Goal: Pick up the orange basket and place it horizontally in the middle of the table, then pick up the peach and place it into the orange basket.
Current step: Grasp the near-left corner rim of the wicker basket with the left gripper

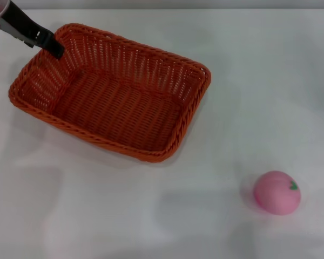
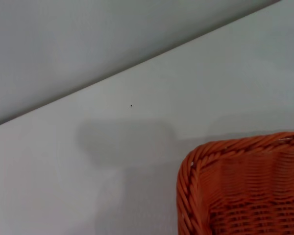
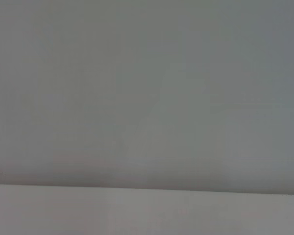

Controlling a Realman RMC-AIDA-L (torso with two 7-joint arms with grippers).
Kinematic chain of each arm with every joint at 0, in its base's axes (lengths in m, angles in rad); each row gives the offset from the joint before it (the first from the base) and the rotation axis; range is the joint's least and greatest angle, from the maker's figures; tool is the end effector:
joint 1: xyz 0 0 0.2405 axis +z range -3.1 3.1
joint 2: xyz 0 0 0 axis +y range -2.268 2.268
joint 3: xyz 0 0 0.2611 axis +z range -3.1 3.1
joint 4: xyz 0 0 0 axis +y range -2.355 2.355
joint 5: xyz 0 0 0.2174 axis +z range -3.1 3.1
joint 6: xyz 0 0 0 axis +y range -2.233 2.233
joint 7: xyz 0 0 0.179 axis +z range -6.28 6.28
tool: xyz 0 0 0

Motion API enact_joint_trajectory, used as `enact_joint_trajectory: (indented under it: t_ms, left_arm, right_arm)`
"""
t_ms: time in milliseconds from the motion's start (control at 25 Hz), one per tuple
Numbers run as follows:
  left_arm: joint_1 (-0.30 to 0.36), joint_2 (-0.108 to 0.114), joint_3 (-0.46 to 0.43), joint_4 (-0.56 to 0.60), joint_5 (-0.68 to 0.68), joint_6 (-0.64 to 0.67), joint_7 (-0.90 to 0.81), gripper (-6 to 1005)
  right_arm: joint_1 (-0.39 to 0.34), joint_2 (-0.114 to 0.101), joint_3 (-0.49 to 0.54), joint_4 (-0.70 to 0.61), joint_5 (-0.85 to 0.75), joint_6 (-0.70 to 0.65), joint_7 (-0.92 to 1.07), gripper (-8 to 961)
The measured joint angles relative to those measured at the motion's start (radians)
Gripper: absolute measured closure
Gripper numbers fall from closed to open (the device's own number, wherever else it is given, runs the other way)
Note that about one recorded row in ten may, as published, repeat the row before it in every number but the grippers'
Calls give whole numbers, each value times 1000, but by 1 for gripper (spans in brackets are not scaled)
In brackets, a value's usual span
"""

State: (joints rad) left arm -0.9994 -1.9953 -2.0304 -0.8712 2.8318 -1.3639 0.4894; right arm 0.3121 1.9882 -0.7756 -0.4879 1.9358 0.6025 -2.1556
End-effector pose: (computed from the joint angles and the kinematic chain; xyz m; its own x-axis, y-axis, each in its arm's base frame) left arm -0.1846 0.4752 0.0045 0.6360 0.7651 -0.1006 0.5552 -0.5443 -0.6289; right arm 0.4587 0.3685 0.0827 0.6451 -0.3911 -0.6564 -0.6911 0.0676 -0.7195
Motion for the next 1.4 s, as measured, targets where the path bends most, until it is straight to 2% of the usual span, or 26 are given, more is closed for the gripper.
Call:
enact_joint_trajectory:
  t_ms: [920,1400]
  left_arm:
    - [36,-2,1,85,0,89,13,342]
    - [42,-26,4,104,0,119,26,373]
  right_arm:
    - [2,6,-2,-2,0,-7,0,96]
    - [1,8,-4,-1,0,-4,0,96]
